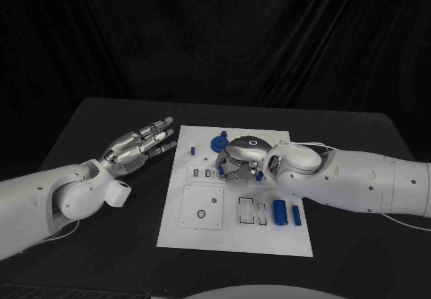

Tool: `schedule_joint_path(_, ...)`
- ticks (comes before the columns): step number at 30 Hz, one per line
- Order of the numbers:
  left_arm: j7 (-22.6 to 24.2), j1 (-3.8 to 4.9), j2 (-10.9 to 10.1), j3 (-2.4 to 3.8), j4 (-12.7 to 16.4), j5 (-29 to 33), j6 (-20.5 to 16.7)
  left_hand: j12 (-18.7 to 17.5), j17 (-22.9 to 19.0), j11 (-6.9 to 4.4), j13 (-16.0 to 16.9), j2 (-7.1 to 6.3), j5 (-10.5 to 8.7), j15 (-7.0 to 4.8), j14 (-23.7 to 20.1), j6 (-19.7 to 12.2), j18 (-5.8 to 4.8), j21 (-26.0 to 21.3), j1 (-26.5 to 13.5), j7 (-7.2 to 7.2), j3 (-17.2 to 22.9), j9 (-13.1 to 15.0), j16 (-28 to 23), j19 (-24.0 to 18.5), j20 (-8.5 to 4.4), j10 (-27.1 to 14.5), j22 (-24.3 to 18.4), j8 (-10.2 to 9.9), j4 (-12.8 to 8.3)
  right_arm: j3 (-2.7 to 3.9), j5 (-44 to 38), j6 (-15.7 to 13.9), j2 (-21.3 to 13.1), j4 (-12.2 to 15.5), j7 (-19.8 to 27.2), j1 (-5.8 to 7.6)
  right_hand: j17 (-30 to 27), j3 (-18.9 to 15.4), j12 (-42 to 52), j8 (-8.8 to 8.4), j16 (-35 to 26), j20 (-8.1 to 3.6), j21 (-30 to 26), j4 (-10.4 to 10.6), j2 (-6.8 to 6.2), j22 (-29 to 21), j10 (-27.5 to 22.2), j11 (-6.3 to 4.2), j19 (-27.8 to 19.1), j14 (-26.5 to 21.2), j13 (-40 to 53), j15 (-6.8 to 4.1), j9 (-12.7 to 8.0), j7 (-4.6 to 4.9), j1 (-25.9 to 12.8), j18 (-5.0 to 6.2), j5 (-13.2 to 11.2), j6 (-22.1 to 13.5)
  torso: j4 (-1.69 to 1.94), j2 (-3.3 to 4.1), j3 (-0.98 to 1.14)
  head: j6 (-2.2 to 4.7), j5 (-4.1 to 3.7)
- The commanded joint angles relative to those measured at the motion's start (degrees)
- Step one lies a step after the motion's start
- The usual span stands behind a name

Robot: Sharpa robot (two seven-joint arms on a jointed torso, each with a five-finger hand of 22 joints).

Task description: Assemble the parts on the task board

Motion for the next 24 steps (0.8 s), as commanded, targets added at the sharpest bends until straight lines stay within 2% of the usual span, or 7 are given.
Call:
schedule_joint_path(1,0.63,-0.07,0.13,0.05,0.05,0.04,0.69,-0.38,-0.06,0.45,-0.10,0.17,0.34,0.34,-0.02,-0.08,0.99,0.22,0.12,0.36,0.21,0.03,-0.21,-0.01,0.28,-0.02,0.08,0.38,0.07,-0.14,-0.74,1.35,-0.12,-0.07,-0.60,-0.22,4.47,-0.05,0.20,-0.40,-0.34,0.45,-0.34,-0.41,-0.09,13.21,6.00,0.47,3.24,4.10,15.06,0.58,0.05,-0.05,-0.46,-0.39,-0.22,-0.49,0.05,-0.06,0.02,-0.06,-0.02)
schedule_joint_path(6,0.62,-0.07,0.21,0.05,-0.02,0.04,0.74,-0.38,-0.06,0.52,-0.10,0.13,0.34,0.32,-0.02,-0.06,0.99,0.21,0.01,0.43,0.48,0.03,-0.21,-0.02,0.30,-0.02,0.07,0.40,-0.06,-0.14,-0.74,1.37,-0.08,-0.12,-0.44,-0.22,4.28,-0.35,0.20,-1.97,-0.39,0.67,-0.40,-0.48,-0.37,13.19,6.00,0.61,3.23,4.07,15.06,0.79,-0.62,0.13,-1.16,-0.38,-2.17,-2.21,0.07,-0.03,0.06,-0.09,-0.04)
schedule_joint_path(10,0.62,-0.08,0.25,0.05,-0.07,0.04,0.76,-0.38,-0.06,0.52,-0.10,0.13,0.34,0.32,-0.02,-0.06,0.99,0.21,0.01,0.43,0.48,0.03,-0.21,-0.02,0.30,-0.02,0.07,0.40,-0.06,-0.14,-0.74,1.14,-0.12,-0.16,-0.14,-0.22,4.13,-1.12,0.20,-5.28,-0.40,0.76,-0.46,-0.02,-1.29,13.19,6.00,0.27,3.23,4.05,15.06,0.75,-2.53,0.38,-2.32,-0.36,-6.82,-7.04,0.08,-0.04,0.04,-0.11,-0.02)
schedule_joint_path(14,0.59,-0.09,0.24,0.05,-0.09,0.04,0.76,-0.38,-0.06,0.52,-0.10,0.13,0.34,0.32,-0.02,-0.06,0.99,0.21,0.01,0.43,0.48,0.03,-0.21,-0.02,0.30,-0.02,0.07,0.40,-0.06,-0.14,-0.75,0.71,-0.21,-0.17,0.15,-0.23,3.97,-2.19,0.20,-7.84,-0.39,0.29,-0.51,3.45,-3.94,13.19,6.00,-0.63,3.25,4.03,15.06,0.22,-4.74,-0.01,-3.93,-0.35,-12.92,-10.31,0.05,0.01,0.03,-0.14,0.03)
schedule_joint_path(17,0.58,-0.10,0.24,0.05,-0.13,0.04,0.76,-0.38,-0.06,0.52,-0.10,0.13,0.34,0.32,-0.02,-0.06,0.99,0.21,0.01,0.43,0.48,0.03,-0.21,-0.02,0.30,-0.02,0.07,0.40,-0.06,-0.14,-0.75,0.10,-0.33,-0.17,0.44,-0.23,3.87,-2.77,0.20,-8.93,-0.40,0.15,-0.51,4.50,-5.10,13.19,6.00,-0.89,3.26,4.01,15.06,0.08,-6.01,-0.28,-3.98,-0.36,-13.12,-13.56,0.06,0.02,0.03,-0.14,0.03)
schedule_joint_path(20,0.57,-0.10,0.25,0.05,-0.18,0.04,0.74,-0.38,-0.06,0.52,-0.10,0.13,0.34,0.32,-0.02,-0.06,0.99,0.21,0.01,0.43,0.48,0.03,-0.21,-0.02,0.30,-0.02,0.07,0.40,-0.06,-0.14,-0.75,-1.15,-0.50,-0.19,0.93,-0.22,3.81,-3.97,0.20,-9.84,-0.41,-0.11,-0.56,4.74,-6.60,13.18,6.00,-1.37,3.24,3.99,15.06,-0.20,-7.99,-0.81,-4.62,-0.35,-13.18,-20.39,0.07,-0.02,0.02,-0.12,0.05)
schedule_joint_path(24,0.55,-0.11,0.17,0.05,-0.13,0.04,0.64,-0.38,-0.06,0.52,-0.10,0.13,0.34,0.32,-0.02,-0.06,0.99,0.21,0.01,0.43,0.48,0.03,-0.21,-0.02,0.30,-0.02,0.07,0.40,-0.06,-0.13,-0.75,-3.94,-0.88,0.03,1.60,-0.20,3.79,-4.86,0.20,-9.75,-0.40,-0.26,-0.58,4.82,-7.10,13.18,6.00,-1.60,3.23,3.99,15.06,-0.33,-8.51,-1.03,-5.50,-0.35,-13.16,-21.41,0.04,-0.03,0.04,-0.13,0.13)
